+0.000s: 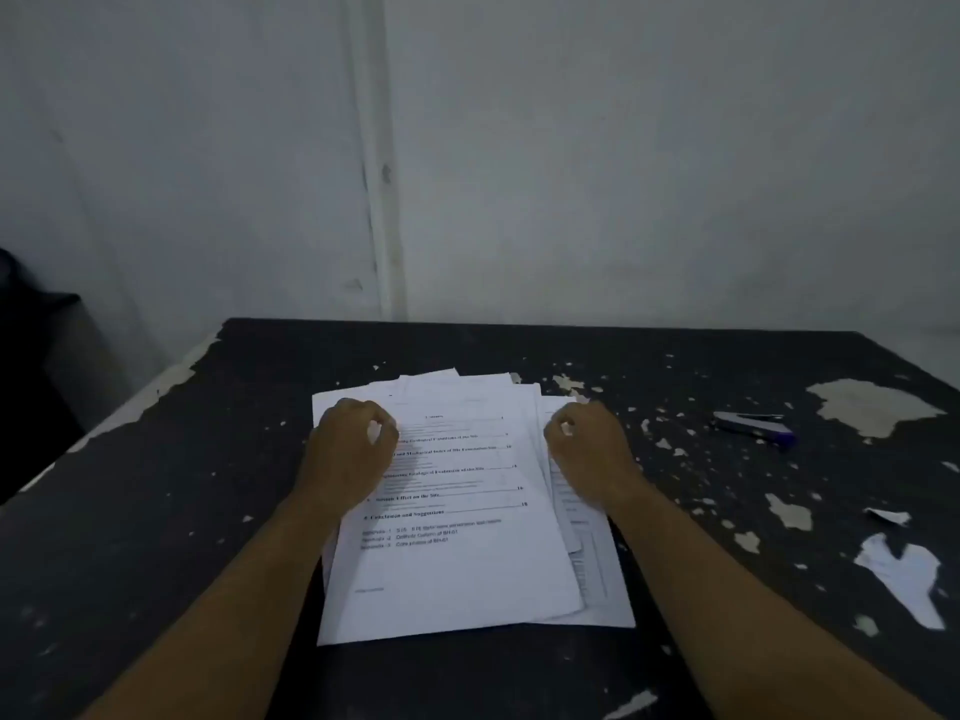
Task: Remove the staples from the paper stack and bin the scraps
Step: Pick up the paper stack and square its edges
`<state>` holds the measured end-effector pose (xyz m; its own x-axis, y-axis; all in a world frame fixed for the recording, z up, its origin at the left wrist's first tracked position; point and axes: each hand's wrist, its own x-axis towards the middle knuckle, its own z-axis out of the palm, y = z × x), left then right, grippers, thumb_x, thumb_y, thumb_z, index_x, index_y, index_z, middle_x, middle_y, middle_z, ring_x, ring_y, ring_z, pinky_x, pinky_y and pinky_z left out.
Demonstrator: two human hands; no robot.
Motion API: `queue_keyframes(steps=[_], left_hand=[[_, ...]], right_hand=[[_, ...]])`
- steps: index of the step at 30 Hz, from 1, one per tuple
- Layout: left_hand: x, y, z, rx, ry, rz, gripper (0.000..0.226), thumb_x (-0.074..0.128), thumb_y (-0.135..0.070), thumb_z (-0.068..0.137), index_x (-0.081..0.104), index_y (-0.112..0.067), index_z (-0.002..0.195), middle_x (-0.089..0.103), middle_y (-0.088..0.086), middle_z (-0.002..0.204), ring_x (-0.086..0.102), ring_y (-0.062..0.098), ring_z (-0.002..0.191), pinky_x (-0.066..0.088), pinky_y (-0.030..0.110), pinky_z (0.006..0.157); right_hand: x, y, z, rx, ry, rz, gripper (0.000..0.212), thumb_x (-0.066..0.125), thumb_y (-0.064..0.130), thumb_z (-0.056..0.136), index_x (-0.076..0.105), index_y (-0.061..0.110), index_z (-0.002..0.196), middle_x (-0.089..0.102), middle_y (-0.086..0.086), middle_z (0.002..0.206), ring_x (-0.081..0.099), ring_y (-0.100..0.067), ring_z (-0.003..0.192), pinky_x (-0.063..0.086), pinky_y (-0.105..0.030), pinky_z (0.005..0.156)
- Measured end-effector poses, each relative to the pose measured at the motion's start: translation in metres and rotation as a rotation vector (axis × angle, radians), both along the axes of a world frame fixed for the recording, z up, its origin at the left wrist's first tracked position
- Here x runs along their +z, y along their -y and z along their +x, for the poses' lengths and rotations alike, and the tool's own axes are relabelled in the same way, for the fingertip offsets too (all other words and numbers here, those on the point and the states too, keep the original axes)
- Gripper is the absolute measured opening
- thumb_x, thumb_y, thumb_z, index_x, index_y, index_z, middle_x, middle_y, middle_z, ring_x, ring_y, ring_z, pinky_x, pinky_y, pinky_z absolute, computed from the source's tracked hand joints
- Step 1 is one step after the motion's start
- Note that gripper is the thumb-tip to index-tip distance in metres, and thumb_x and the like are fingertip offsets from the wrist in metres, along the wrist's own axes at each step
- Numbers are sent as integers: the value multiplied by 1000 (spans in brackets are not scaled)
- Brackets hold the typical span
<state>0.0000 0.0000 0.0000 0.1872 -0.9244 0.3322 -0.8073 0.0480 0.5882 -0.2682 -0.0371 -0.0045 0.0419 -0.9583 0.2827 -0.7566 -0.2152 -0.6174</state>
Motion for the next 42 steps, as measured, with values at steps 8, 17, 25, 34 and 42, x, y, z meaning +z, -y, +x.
queue_keyframes(steps=[8,17,25,34,42], left_hand=[[-26,9,15,377,111,61,64,63,-43,89,43,-11,140,49,14,141,45,32,131,24,54,116],[-32,13,23,333,59,113,68,61,-49,87,38,-18,143,47,8,145,39,28,137,13,53,120],[-32,10,18,85,-19,108,60,61,-47,89,42,-20,139,53,3,140,49,27,128,40,48,108],[-31,8,29,484,151,151,64,61,-54,85,47,-15,134,50,12,137,44,33,128,29,53,108],[-34,6,23,119,-221,67,46,59,-40,94,46,-26,136,58,-4,135,56,16,118,45,30,91]], right_hand=[[-33,7,-9,-37,-29,-152,12,62,7,88,67,-2,93,58,-2,95,54,-16,88,45,-14,78],[-36,-2,-14,-192,-122,-119,41,67,32,88,61,13,124,39,1,108,30,-12,102,40,-35,93],[-30,-6,-11,-138,-112,-90,36,64,31,91,61,17,124,55,-2,126,46,-19,116,37,-42,106],[-20,-11,-12,-266,-117,-26,24,57,34,93,64,14,106,63,-4,104,53,-23,101,43,-44,96],[-12,-18,-9,-225,271,-16,14,57,13,92,60,13,105,62,-3,91,60,-21,84,48,-33,70]])
